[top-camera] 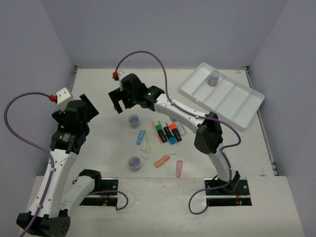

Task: Sort the stationery into containers
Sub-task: Pick up the stationery from the center of the board, then place the stationery in the storage box.

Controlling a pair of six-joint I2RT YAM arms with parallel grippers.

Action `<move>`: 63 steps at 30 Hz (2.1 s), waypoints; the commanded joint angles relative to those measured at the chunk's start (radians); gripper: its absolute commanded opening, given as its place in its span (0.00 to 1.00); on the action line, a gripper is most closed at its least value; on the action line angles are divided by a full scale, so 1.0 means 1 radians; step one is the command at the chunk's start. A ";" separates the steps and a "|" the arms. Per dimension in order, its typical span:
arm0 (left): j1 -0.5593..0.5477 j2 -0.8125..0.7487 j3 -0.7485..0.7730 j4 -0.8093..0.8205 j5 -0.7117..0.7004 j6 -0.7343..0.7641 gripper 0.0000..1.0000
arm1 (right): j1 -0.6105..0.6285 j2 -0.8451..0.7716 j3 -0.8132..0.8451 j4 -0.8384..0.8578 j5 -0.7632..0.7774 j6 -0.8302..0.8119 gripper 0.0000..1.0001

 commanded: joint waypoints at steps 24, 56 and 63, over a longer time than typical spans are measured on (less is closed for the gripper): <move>0.009 -0.021 -0.006 0.083 0.120 0.078 1.00 | 0.057 0.175 -0.085 -0.106 0.118 0.110 0.87; 0.004 0.016 -0.029 0.133 0.244 0.129 1.00 | -0.793 0.114 0.113 -0.207 0.178 0.033 0.25; 0.003 0.014 -0.035 0.141 0.252 0.136 1.00 | -0.813 0.196 0.188 -0.209 0.106 -0.007 0.31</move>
